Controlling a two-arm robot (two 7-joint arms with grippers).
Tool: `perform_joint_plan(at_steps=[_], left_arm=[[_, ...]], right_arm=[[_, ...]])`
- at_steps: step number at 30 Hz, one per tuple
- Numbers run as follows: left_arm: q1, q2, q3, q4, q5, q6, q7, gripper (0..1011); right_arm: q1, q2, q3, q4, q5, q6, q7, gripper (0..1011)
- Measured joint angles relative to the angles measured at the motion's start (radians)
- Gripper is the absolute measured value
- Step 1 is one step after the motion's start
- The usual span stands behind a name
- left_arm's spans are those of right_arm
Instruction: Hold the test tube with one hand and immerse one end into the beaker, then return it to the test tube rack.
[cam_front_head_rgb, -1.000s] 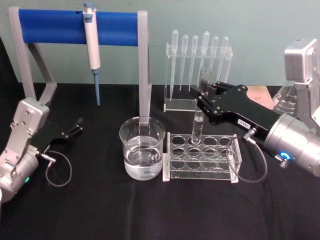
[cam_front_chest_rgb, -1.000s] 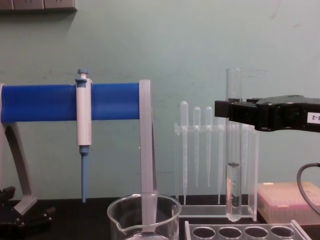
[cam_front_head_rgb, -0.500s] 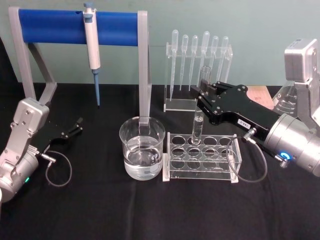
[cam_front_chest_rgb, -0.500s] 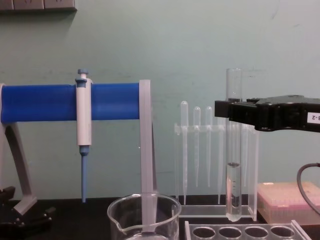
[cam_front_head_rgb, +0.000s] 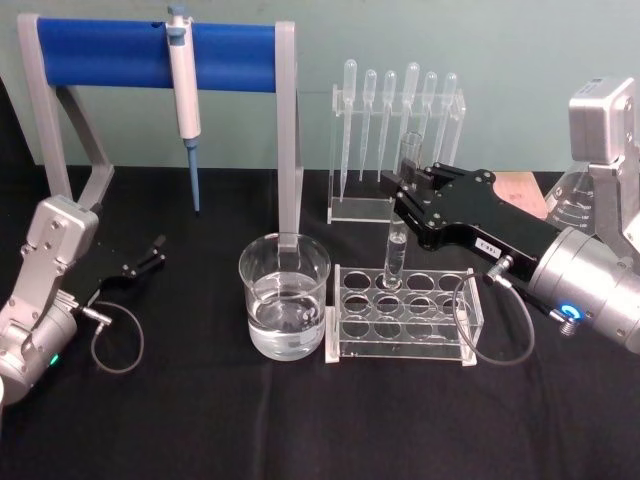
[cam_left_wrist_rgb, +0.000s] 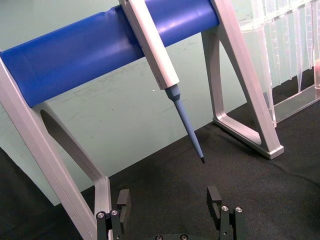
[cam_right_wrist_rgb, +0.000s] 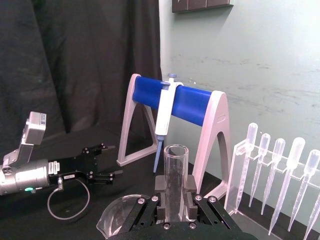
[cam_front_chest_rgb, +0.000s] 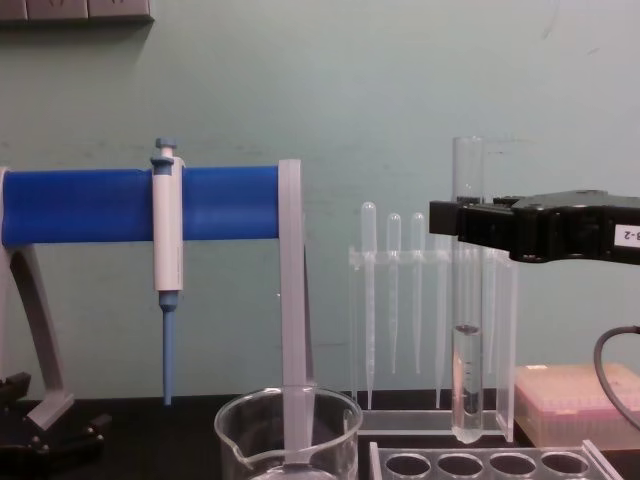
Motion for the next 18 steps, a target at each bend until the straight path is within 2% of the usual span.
perform_joint_plan(at_steps=[18], left_arm=[[0.000,0.000,0.000,0.000,0.000,0.000,0.000,1000]], right_arm=[[0.000,0.000,0.000,0.000,0.000,0.000,0.000,224]])
